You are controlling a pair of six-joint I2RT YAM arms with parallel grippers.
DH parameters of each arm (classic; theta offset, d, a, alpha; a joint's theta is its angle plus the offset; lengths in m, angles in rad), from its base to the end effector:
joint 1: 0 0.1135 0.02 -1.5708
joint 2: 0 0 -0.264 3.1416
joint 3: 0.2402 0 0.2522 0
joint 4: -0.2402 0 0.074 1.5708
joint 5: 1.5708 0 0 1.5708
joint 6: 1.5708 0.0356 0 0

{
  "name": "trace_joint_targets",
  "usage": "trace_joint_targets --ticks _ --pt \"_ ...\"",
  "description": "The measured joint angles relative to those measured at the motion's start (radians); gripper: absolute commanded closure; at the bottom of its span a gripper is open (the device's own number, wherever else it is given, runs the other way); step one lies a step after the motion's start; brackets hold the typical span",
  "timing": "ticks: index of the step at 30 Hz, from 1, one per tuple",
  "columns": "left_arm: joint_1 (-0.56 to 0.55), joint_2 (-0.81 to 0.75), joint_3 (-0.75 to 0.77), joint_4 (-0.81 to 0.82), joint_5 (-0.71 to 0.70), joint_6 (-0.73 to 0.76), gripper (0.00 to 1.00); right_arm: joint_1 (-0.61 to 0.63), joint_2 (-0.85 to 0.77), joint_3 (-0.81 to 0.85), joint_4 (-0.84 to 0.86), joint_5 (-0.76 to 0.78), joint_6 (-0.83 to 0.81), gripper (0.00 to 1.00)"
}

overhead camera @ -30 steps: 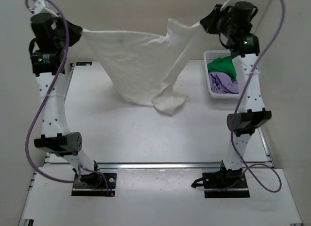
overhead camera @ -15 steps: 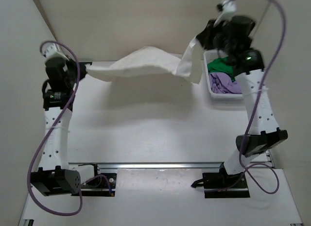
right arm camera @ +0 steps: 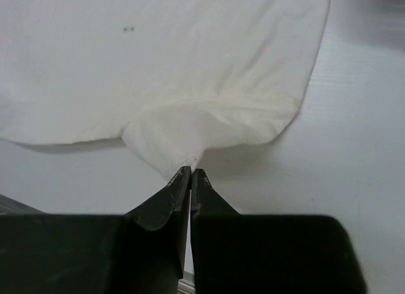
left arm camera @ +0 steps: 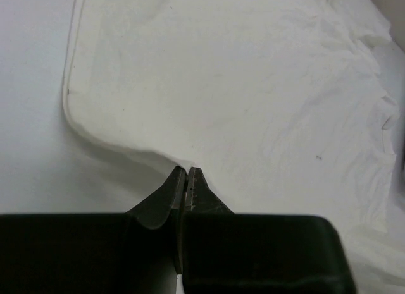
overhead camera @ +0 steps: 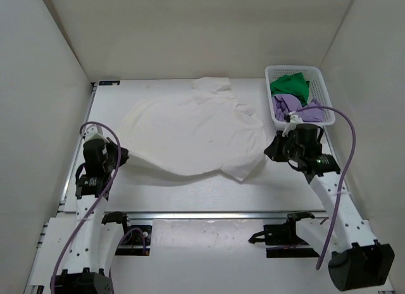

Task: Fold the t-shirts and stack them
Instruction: Grap the side of the flattened tshirt closest away from the robot with both arms

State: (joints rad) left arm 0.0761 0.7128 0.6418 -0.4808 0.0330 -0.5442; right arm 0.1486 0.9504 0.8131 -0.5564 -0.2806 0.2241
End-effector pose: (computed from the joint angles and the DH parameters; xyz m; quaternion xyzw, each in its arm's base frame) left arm 0.1618 0.0112 0.2712 -0.2587 0.8337 -0.1271 0.4710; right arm 0.1969 0.0394 0.2850 -0.0255 0.8981 0.2023 0.3897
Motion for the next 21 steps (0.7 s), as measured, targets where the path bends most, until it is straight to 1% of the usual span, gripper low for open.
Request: trace_joint_targets --ticks 4,7,8,10,12,14,16,21 --pt "-0.015 -0.081 -0.076 -0.068 -0.016 0.003 1.00 -0.040 -0.114 -0.127 -0.014 -0.015 0.043 1.00" --pt "-0.108 -0.108 -0.082 -0.134 -0.051 -0.014 1.00 -0.012 -0.180 -0.198 -0.077 -0.002 0.069 1.00" --pt "-0.121 -0.118 -0.082 -0.148 -0.048 -0.016 1.00 0.004 -0.218 -0.208 -0.110 0.007 0.079 1.00" --pt "-0.100 -0.134 -0.082 -0.169 -0.045 -0.018 1.00 0.042 -0.264 -0.205 -0.134 0.026 0.095 1.00" --pt "-0.052 -0.132 -0.081 -0.178 -0.026 -0.022 1.00 0.063 -0.265 -0.176 -0.142 0.037 0.102 1.00" --pt "-0.031 -0.103 -0.077 -0.185 -0.031 -0.033 1.00 0.058 -0.215 -0.138 -0.127 0.038 0.102 1.00" --pt "-0.034 -0.074 -0.076 -0.185 -0.032 -0.042 1.00 0.045 -0.159 -0.109 -0.098 0.036 0.102 1.00" --pt "0.006 -0.006 -0.067 -0.169 -0.046 -0.060 1.00 0.018 0.108 0.034 -0.015 0.039 0.098 1.00"
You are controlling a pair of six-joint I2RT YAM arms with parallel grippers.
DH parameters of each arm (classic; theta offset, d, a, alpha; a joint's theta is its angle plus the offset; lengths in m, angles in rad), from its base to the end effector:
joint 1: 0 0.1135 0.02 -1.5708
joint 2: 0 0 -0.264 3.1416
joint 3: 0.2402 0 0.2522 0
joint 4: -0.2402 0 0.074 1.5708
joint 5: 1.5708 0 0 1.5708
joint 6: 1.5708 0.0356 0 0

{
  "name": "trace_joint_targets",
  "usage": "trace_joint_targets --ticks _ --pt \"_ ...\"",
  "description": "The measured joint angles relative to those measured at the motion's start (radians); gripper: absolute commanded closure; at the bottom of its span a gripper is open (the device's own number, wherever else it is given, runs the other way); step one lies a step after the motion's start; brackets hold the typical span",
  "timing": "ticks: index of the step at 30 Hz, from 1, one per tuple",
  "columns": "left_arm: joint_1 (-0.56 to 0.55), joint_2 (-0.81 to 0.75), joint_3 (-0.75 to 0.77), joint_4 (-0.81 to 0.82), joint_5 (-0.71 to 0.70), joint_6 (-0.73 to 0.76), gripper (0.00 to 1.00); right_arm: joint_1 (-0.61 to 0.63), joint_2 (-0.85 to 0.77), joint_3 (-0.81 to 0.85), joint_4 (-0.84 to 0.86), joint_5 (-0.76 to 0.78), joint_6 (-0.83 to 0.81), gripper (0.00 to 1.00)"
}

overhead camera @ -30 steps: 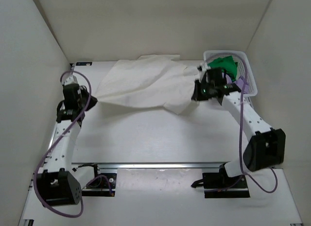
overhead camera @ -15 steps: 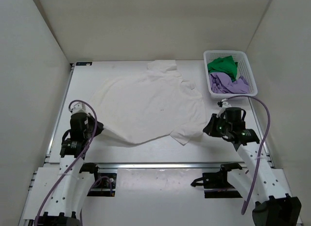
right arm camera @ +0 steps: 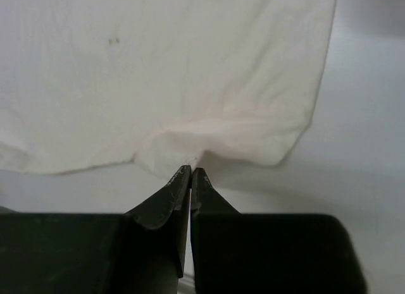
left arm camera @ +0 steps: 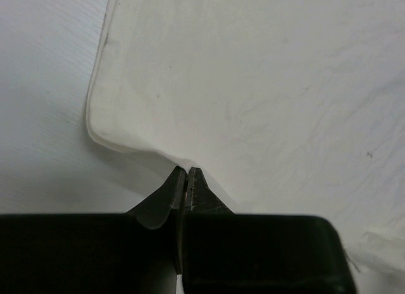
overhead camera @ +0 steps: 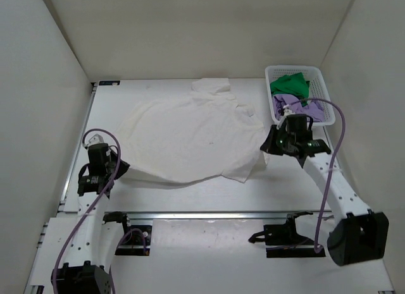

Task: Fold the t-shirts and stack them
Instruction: Grap the side of the flattened tshirt closest away from the robot with both arms, then fold the flattened tshirt in 1/3 of the way

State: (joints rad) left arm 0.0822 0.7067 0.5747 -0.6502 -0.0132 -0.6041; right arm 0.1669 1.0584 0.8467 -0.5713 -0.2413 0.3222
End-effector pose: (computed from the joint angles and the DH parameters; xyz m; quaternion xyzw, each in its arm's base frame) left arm 0.1472 0.0126 0.2349 -0.3130 0.8686 -0.0932 0.3727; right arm 0.2152 0.0449 0.2742 0.0251 0.9175 0.2001 0.3428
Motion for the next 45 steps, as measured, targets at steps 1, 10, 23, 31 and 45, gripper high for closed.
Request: trace_joint_targets --ticks 1,10,23,31,45 --pt "0.001 0.014 0.006 0.006 -0.005 -0.004 1.00 0.000 0.064 0.046 0.022 0.000 0.000 1.00" --pt "0.022 0.173 0.037 0.098 -0.045 -0.016 1.00 -0.006 0.400 0.341 0.126 -0.011 -0.013 1.00" --pt "0.047 0.340 0.026 0.178 -0.110 -0.009 1.00 -0.032 0.866 0.788 0.095 -0.030 -0.039 1.00" --pt "0.051 0.500 0.066 0.222 -0.138 -0.010 0.72 -0.029 1.096 1.045 0.055 -0.029 -0.056 1.00" --pt "0.085 0.397 0.185 0.181 -0.132 0.068 0.35 0.003 1.140 1.284 -0.113 -0.003 -0.103 0.62"
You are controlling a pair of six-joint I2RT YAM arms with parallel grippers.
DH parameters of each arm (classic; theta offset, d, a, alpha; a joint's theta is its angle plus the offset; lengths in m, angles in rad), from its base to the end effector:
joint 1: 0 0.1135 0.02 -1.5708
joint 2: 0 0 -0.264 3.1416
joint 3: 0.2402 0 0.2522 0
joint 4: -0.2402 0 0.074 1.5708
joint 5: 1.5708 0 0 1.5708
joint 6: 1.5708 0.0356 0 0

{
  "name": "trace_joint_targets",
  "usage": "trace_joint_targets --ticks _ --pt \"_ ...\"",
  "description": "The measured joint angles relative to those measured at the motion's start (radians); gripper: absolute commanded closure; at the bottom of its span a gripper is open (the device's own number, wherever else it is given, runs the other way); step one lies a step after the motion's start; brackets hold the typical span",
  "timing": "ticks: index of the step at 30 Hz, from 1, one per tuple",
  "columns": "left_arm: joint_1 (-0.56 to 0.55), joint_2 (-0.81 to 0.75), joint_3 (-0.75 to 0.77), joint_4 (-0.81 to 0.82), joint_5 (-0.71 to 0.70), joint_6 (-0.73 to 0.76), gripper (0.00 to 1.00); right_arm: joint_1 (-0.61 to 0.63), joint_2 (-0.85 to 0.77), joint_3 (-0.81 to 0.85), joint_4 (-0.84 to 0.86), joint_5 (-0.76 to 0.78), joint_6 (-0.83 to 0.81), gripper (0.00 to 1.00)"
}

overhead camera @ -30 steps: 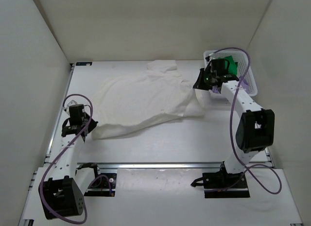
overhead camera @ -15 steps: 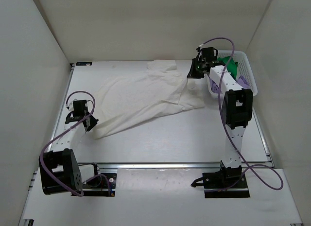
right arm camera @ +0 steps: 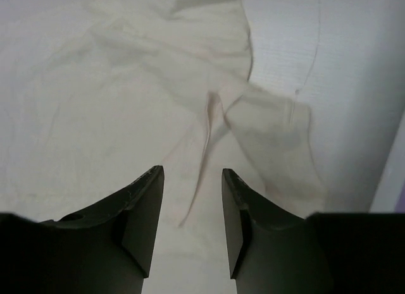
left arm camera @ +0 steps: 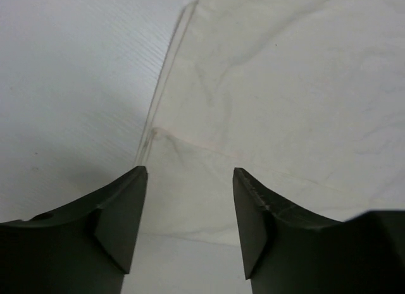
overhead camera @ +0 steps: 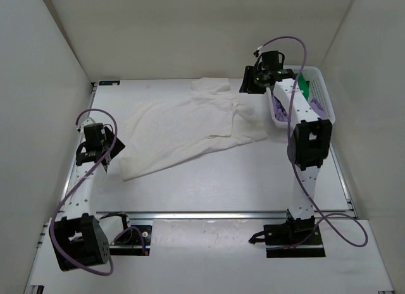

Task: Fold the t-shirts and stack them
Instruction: Fold the flattened tshirt in 1/3 of the way

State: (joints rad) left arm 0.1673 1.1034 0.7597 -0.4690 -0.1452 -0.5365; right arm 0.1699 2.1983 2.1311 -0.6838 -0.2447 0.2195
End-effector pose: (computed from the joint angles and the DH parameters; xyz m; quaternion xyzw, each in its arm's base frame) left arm 0.2230 0.0429 0.2438 -0.3446 0.8605 -0.0015 0.3752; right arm 0.4941 0.0935 0.2966 -0.0260 0.9112 0.1863 0.3664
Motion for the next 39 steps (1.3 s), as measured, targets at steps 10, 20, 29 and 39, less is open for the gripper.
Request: trace_joint_targets --ticks 10,20,29,39 --pt "0.003 -0.224 -0.268 -0.006 0.158 -0.098 0.42 -0.075 -1.034 -1.081 0.381 -0.018 0.124 0.65" --pt "0.007 -0.180 -0.398 0.071 0.202 -0.164 0.40 -0.166 -0.925 -1.616 0.753 -0.042 0.364 0.53" --pt "0.016 -0.120 -0.452 0.237 0.241 -0.229 0.51 -0.203 -0.783 -1.692 1.049 -0.003 0.545 0.50" --pt "0.028 -0.056 -0.462 0.302 0.241 -0.256 0.86 -0.147 -0.605 -1.639 1.228 0.124 0.723 0.58"
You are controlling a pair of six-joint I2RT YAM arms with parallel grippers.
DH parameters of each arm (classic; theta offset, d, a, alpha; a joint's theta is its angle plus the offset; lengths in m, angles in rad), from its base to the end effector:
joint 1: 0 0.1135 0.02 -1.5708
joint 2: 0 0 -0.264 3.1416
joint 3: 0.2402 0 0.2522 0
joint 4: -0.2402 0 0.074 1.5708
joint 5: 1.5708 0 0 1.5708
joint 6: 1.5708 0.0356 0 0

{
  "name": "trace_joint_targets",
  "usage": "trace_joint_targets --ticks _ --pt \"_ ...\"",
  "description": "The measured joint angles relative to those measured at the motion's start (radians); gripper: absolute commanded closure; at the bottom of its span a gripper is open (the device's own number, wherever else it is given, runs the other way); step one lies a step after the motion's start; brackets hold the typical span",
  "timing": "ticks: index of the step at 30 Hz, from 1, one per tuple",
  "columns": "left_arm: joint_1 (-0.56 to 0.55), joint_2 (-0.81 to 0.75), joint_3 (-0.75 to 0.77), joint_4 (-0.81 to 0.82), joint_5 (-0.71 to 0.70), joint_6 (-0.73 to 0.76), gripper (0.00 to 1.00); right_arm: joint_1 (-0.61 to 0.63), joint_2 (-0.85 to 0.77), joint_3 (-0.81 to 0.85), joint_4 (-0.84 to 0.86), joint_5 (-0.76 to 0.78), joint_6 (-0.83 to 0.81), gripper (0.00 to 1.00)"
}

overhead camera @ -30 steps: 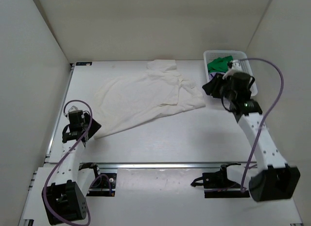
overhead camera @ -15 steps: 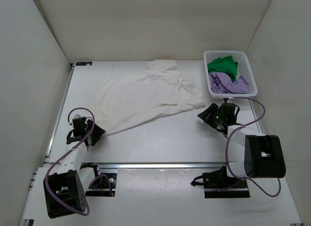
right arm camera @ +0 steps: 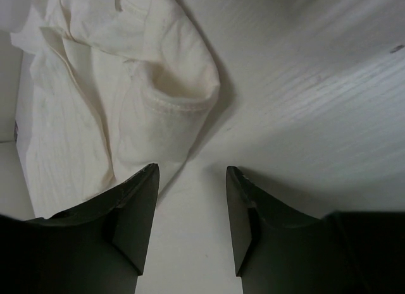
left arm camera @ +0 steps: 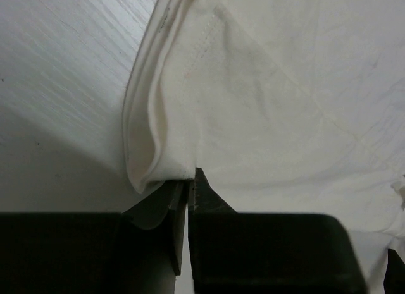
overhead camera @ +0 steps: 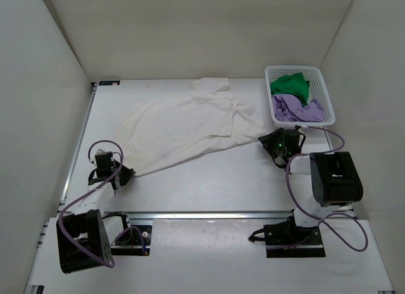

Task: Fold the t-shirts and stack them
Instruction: Fold the flattened tshirt in 1/3 of the way

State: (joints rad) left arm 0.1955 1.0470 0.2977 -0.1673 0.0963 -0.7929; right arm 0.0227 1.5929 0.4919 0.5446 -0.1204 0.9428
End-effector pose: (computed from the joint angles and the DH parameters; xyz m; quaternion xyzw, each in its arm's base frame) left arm 0.1721 0.0306 0.1323 -0.4350 0.8400 -0.1380 0.2933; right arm 0.2829 0.0107 0.1284 0.3612 0.7948 0.2717 0.4050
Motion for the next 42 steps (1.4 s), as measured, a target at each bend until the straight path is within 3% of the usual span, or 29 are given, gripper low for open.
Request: trace_joint_targets --ticks 5,9,14,20,26,28,32,35,36,37,40,42 --pt "0.009 0.045 0.023 0.015 0.010 0.013 0.99 0.046 0.055 0.031 0.038 0.073 0.072 0.64" --pt "0.019 0.078 0.044 0.018 0.021 0.031 1.00 0.065 0.094 0.054 0.051 0.124 0.120 0.75" --pt "0.048 0.116 0.068 0.018 0.044 0.053 1.00 0.077 0.148 0.101 0.045 0.162 0.151 1.00" --pt "0.071 0.140 0.086 0.010 0.073 0.070 1.00 0.094 0.118 0.065 0.040 0.177 0.162 1.00" --pt "0.089 0.233 0.200 -0.102 0.072 0.133 1.00 0.101 -0.162 -0.178 -0.016 0.181 0.151 1.00" --pt "0.097 0.251 0.230 -0.138 0.060 0.158 0.95 0.098 -0.270 -0.253 -0.043 0.180 0.145 1.00" --pt "0.100 0.250 0.244 -0.196 0.039 0.199 0.73 0.068 -0.481 -0.369 -0.141 0.172 0.126 1.00" --pt "0.097 0.228 0.245 -0.217 0.034 0.220 0.30 0.039 -0.619 -0.409 -0.228 0.169 0.101 0.83" --pt "0.097 0.217 0.246 -0.222 0.034 0.228 0.24 0.023 -0.668 -0.415 -0.265 0.169 0.087 0.71" --pt "0.096 0.201 0.248 -0.224 0.029 0.228 0.17 0.007 -0.713 -0.417 -0.295 0.169 0.076 0.67" --pt "0.085 0.164 0.248 -0.263 -0.006 0.242 0.18 -0.016 -0.829 -0.415 -0.383 0.170 0.016 0.57" --pt "0.066 0.118 0.249 -0.299 -0.039 0.248 0.48 -0.034 -0.885 -0.396 -0.455 0.158 -0.034 0.57"
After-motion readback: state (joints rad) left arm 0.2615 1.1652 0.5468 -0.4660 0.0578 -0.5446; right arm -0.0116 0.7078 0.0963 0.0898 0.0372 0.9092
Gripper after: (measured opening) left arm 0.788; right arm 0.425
